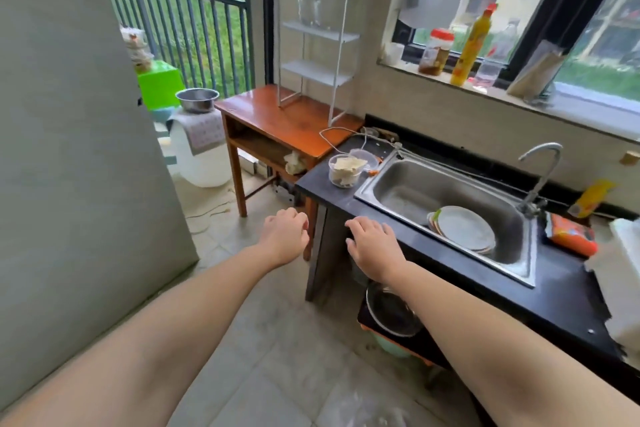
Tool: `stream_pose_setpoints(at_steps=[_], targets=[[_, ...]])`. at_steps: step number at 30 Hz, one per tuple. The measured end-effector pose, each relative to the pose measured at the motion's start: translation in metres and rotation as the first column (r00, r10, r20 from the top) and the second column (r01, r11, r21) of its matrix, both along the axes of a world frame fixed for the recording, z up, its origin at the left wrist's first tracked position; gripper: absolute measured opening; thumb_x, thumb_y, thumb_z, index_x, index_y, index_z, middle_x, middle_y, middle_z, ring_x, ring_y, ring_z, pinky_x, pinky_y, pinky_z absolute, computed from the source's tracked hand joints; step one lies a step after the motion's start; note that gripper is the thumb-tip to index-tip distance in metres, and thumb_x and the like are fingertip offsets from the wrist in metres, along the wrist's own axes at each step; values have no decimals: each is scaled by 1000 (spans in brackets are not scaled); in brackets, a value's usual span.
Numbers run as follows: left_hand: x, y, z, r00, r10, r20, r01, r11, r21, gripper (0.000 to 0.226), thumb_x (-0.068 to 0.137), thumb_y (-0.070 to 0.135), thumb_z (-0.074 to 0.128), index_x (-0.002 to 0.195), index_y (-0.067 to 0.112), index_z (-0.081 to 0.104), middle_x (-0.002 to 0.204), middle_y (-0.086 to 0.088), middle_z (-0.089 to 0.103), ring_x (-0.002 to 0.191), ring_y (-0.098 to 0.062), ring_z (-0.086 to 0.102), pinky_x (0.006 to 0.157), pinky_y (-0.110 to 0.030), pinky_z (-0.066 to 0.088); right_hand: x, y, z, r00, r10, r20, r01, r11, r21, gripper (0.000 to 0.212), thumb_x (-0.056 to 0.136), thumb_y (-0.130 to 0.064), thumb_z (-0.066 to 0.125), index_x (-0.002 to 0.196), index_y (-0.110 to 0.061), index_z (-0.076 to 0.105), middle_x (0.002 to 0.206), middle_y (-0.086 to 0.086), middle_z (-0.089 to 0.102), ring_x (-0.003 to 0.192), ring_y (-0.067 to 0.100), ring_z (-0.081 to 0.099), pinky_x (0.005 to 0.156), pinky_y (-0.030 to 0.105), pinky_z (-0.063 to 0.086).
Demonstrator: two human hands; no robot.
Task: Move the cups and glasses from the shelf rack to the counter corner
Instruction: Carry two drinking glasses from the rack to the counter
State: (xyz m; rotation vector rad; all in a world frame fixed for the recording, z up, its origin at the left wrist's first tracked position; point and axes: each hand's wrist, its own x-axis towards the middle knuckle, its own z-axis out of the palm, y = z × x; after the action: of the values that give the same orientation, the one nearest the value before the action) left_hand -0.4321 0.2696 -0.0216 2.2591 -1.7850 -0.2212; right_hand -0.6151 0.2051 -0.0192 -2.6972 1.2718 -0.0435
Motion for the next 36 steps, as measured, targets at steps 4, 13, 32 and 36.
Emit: stream_pose_setpoints(at_steps=[4,13,32,36], targets=[[54,-25,8,1000,22,16,-22,1000,-1,26,96,26,40,113,16,57,116,-5,58,110,-22,52,93,-35,40,61,-32,0,997,72,7,-72,997,16,43,100,-32,38,141,-20,38,146,3,41,138,23,36,117,47,25],[212,-108,24,1000,-21,17,20,999,40,28,95,26,37,114,16,57,120,-7,55,113,-27,52,98,-39,37,223,-118,7,994,-30,101,28,999,25,38,99,-33,35,135,-21,42,139,2,47,129,23,45,111,44,31],[365,-392,79,993,-111,-39,104,984,-143,28,94,25,40,114,15,56,116,-8,55,108,-26,51,93,-41,44,380,-378,66,964,-192,182,214,971,-108,43,100,-32,35,139,-15,39,142,7,46,125,27,48,100,42,43],[385,-454,98,990,-122,-76,107,978,-177,28,92,22,41,113,11,56,117,-11,54,114,-29,48,96,-45,44,401,-439,89,958,-191,214,219,969,-116,43,99,-30,37,137,-13,41,138,10,48,125,29,47,100,45,45]])
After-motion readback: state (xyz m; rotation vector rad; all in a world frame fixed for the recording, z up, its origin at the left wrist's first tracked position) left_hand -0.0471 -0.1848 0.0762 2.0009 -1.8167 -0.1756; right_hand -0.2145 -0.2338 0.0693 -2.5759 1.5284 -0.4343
